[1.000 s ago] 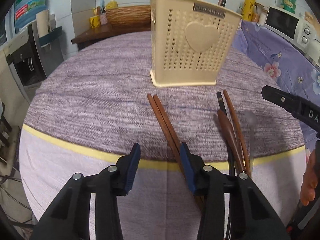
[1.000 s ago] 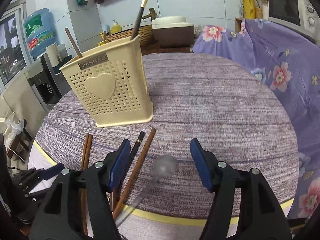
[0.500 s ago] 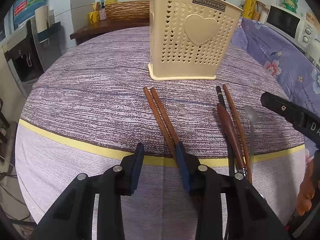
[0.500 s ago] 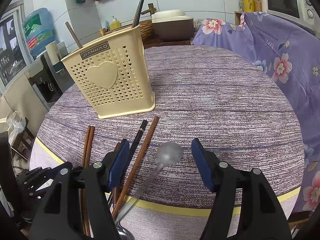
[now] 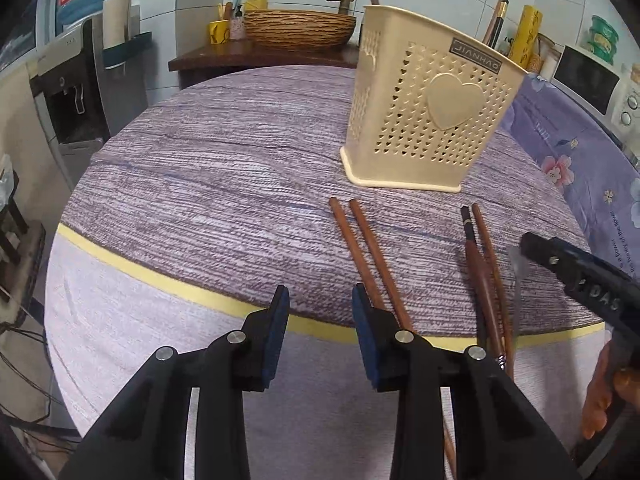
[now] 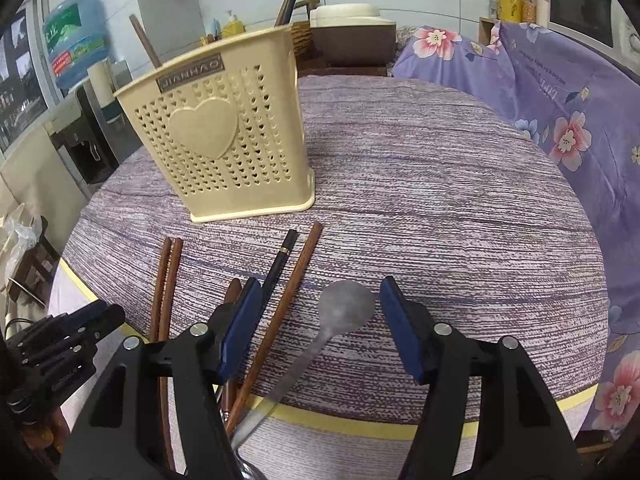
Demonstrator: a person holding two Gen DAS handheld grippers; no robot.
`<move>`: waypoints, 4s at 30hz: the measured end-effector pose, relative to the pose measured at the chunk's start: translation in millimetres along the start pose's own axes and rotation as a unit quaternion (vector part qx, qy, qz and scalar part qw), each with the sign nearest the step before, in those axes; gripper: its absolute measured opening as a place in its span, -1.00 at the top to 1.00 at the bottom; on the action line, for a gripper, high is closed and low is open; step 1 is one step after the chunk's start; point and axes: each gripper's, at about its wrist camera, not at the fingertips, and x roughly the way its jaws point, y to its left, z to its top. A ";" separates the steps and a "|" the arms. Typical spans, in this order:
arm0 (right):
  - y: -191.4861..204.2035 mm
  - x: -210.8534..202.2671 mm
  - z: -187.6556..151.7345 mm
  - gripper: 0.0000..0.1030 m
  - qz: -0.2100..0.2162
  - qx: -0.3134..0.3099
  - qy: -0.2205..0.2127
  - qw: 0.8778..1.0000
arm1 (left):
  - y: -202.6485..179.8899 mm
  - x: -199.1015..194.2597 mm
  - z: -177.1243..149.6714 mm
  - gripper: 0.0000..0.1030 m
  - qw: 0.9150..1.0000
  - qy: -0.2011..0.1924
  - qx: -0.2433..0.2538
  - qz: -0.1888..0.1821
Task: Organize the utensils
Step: 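Move both grippers back down toward the remaining chopsticks on the table, then grasp a brown chopstick with left gripper while right gripper grasps another brown chopstick, then lift both chopsticks and carry them above the cream holder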
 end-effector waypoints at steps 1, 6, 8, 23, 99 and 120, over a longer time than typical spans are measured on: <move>1.6 4.3 1.1 -0.05 0.000 0.002 0.007 1.000 | -2.1 1.5 0.7 0.35 1.000 0.001 0.001 -0.001; 4.3 19.7 8.5 0.25 -0.011 0.024 0.031 0.999 | -3.7 4.3 -1.1 0.35 1.000 0.003 0.000 -0.006; 4.6 23.3 13.7 0.35 -0.009 0.038 0.042 0.998 | -1.6 4.1 -2.1 0.35 1.000 0.002 -0.004 -0.007; 24.3 48.6 22.2 0.61 -0.057 0.018 0.055 0.997 | 10.1 6.1 -2.4 0.35 1.000 0.005 -0.018 -0.018; -57.0 -127.3 50.6 0.86 0.149 0.029 -0.109 0.982 | 29.9 -92.0 79.2 0.84 0.985 -0.153 -0.045 -0.064; -44.3 -148.0 61.9 0.85 0.147 -0.003 -0.130 0.981 | 28.0 -116.4 90.2 0.84 0.979 -0.185 -0.031 -0.075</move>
